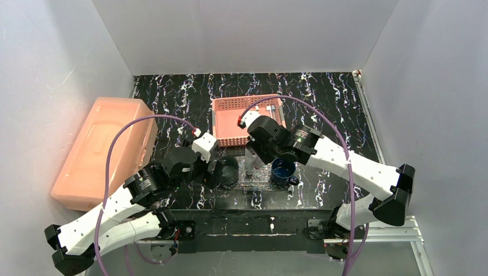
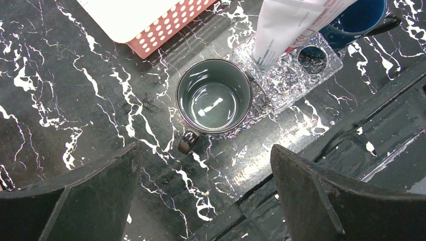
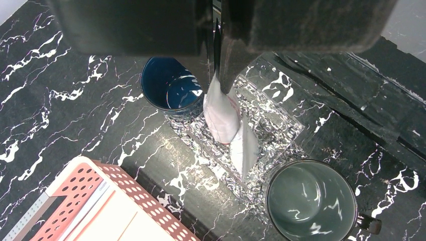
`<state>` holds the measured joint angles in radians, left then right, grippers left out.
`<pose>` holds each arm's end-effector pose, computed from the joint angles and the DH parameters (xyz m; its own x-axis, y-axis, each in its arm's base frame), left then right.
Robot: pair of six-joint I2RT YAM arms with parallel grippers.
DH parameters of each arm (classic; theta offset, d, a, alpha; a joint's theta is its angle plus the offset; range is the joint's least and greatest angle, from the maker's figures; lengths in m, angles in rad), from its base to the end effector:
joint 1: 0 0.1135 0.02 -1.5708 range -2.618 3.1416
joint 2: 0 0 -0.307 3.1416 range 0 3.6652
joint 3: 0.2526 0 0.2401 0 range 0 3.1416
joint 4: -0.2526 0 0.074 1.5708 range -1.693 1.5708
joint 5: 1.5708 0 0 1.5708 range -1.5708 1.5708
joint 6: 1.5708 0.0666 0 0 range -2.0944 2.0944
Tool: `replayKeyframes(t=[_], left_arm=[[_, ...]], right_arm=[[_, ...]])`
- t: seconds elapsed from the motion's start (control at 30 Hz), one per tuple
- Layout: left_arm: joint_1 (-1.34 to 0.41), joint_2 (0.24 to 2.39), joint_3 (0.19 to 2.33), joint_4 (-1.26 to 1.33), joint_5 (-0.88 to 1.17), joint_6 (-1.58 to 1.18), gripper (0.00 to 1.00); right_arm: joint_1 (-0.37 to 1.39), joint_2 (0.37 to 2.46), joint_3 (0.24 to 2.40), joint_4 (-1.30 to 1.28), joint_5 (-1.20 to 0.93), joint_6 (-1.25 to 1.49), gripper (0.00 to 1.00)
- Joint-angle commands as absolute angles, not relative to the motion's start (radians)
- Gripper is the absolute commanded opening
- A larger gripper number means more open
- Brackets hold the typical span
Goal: Prepare toiletry sets of a toothbrush and toothpaste on the tray
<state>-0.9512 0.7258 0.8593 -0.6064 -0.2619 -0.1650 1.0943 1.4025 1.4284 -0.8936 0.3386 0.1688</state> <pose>0.0930 -0.1007 0.3447 -0.3681 0.2428 -0.8975 0.6002 0.7993 -0.0299 0.1517 0.2457 0.3778 -0.4692 -0.5635 -0.6800 -0.6703 0.7285 -0.1412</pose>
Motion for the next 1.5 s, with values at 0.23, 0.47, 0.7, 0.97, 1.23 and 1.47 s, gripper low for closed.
replayKeyframes(t=[0.23,0.47,0.7,0.97,1.23,1.47], left_arm=[[-0.946,0.711,0.859,-0.6,-0.259,-0.158,0.98],[-0.945,0.71,0.859,-0.6,-0.258,-0.158,0.98],[-0.945,0.712,0.859,-0.6,-0.255,-0.157,0.98],[-0.944,0.71,0.858,-0.6,-0.253,-0.155,0.98],[-0.944,0.71,0.859,-0.6,-0.253,-0.154,0.98],[-0.944,0.709,0.858,-0.6,-0.255,-0.153,0.98]], right_arm=[[1.1,1.414,1.424,-0.832,0.354,0.163,0.01],[1.1,1.412,1.4,-0.823,0.364,0.164,0.01],[1.098,1.418,1.397,-0.813,0.378,0.171,0.01],[1.098,1.425,1.393,-0.807,0.393,0.176,0.01],[1.098,1.43,1.38,-0.81,0.377,0.175,0.01],[1.098,1.43,1.348,-0.793,0.37,0.177,0.01]])
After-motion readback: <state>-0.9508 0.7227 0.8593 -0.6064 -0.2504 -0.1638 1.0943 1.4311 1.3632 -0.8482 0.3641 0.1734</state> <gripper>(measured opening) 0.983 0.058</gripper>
